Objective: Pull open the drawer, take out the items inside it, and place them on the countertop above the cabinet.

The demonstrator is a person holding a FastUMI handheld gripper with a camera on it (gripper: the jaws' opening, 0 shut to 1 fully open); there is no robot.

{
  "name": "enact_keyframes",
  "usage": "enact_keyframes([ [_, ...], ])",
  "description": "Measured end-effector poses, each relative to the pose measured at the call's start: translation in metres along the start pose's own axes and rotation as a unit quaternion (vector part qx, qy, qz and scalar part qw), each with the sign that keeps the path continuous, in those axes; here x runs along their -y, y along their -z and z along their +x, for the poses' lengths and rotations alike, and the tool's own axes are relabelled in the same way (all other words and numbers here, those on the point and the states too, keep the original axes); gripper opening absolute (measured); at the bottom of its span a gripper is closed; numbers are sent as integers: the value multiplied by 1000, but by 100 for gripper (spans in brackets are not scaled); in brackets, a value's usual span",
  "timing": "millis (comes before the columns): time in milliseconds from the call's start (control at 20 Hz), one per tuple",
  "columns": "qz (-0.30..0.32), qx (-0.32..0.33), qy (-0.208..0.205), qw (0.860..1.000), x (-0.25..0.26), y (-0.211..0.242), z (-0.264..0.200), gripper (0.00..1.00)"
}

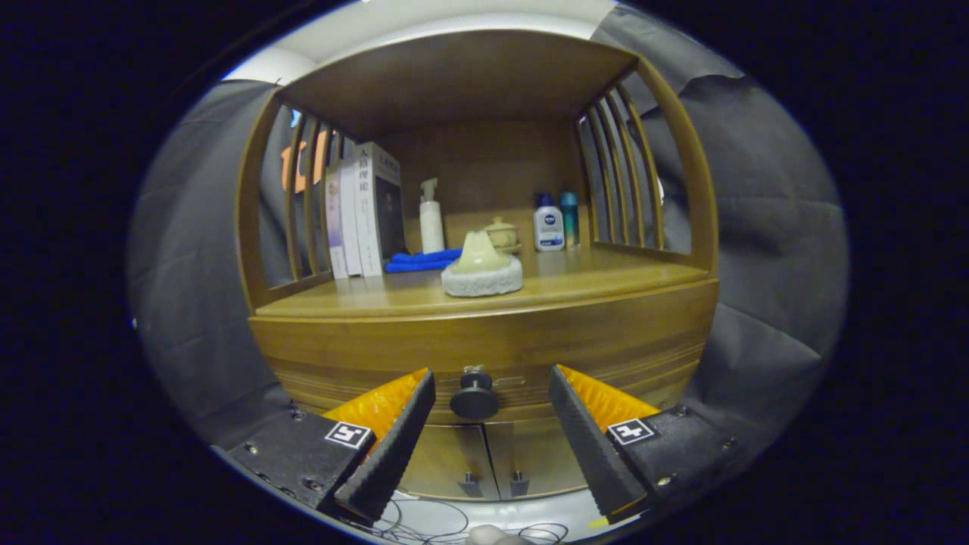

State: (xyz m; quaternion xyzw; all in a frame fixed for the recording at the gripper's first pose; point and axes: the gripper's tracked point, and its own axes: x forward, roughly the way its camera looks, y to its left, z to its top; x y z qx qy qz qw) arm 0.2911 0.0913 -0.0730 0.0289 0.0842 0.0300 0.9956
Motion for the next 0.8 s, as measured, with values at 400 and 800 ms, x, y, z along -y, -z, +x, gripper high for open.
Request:
enact_keyframes([
  [400, -17, 54, -10, 998, 6, -50, -143, 99],
  [800, -27, 85, 16, 996, 36, -53, -244, 98],
])
